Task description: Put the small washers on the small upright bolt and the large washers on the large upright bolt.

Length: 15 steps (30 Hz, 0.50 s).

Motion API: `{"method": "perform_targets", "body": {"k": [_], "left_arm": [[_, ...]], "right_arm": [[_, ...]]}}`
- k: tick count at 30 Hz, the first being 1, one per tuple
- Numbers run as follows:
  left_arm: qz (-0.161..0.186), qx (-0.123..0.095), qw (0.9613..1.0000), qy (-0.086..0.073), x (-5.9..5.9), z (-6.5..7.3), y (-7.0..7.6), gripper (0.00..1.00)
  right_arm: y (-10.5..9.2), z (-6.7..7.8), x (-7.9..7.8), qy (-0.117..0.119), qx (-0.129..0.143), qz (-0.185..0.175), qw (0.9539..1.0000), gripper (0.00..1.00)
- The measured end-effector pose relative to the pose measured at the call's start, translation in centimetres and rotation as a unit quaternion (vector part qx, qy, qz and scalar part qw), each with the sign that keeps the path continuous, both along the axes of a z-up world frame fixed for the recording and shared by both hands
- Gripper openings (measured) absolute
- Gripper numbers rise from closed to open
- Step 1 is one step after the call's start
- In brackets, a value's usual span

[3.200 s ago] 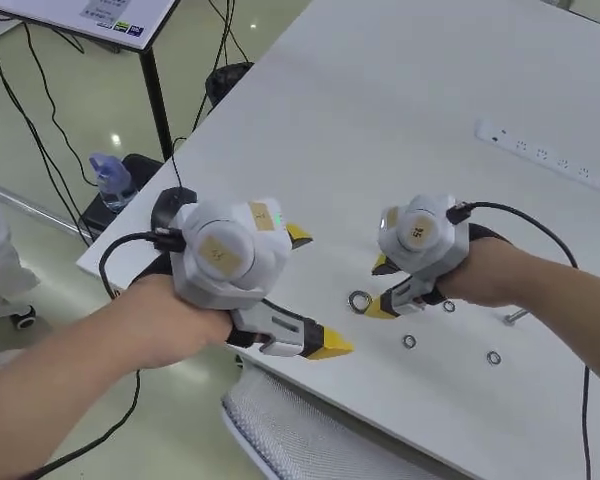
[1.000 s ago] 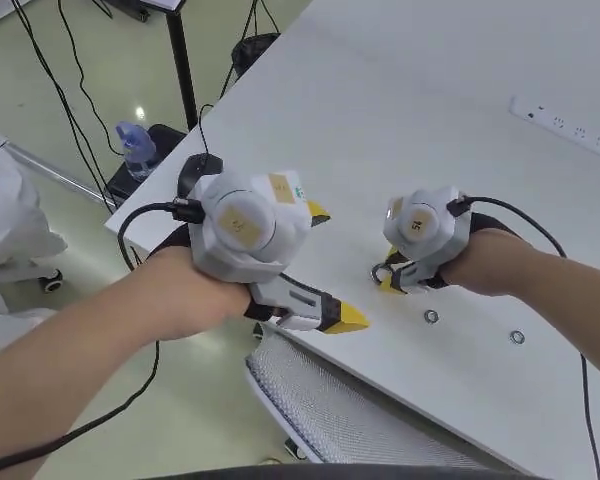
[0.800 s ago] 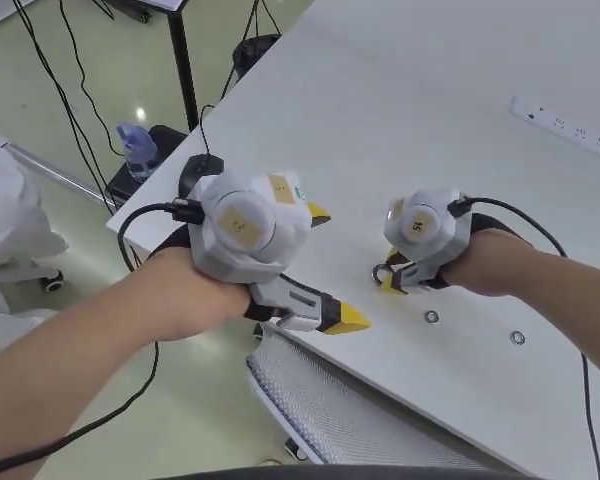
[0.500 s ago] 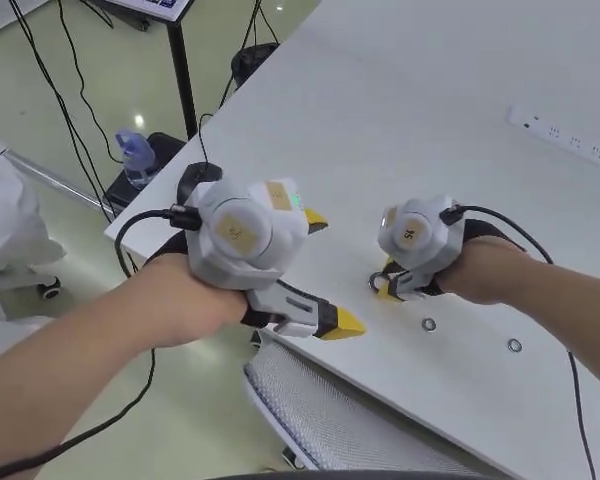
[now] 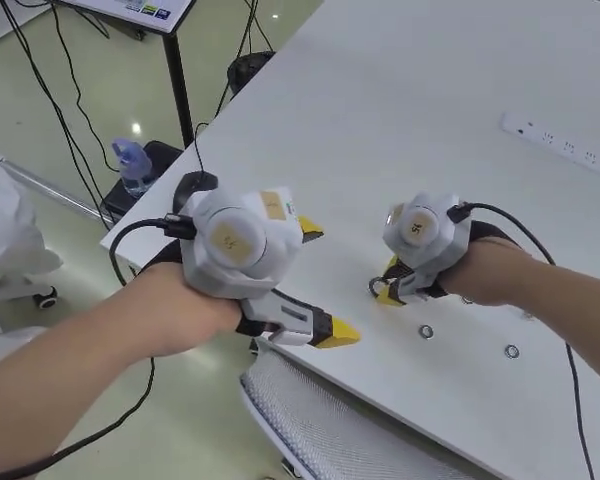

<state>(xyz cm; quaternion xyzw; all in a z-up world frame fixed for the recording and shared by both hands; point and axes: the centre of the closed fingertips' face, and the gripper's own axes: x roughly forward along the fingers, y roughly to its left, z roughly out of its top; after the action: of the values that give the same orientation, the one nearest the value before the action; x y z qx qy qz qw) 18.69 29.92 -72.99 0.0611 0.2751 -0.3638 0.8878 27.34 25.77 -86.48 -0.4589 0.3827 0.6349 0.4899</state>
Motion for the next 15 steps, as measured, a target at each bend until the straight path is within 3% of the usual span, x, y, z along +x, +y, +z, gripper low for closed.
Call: {"method": "perform_targets", "body": {"k": [3, 9, 12, 15], "left_arm": [[-0.002, -0.001, 1.0, 0.0, 0.1, 0.0, -0.1, 0.75], [-0.008, -0.001, 1.0, -0.004, 0.5, 0.2, -0.4, 0.75], [-0.012, -0.001, 0.9999, -0.005, 0.8, 0.3, -0.7, 0.75], [-0.013, -0.004, 0.9999, -0.008, 1.0, 0.4, -0.9, 0.76]], "right_arm": [[0.1, 0.8, 0.1, 0.01, 0.004, -0.015, 0.9998, 0.19], [0.2, 2.8, 0.2, 0.002, 0.0, -0.018, 0.9998, 0.19], [-0.1, 2.7, 0.7, -0.006, -0.006, -0.014, 0.9999, 0.19], [-0.3, 3.6, 0.8, -0.007, -0.004, -0.022, 0.9997, 0.19]]}}
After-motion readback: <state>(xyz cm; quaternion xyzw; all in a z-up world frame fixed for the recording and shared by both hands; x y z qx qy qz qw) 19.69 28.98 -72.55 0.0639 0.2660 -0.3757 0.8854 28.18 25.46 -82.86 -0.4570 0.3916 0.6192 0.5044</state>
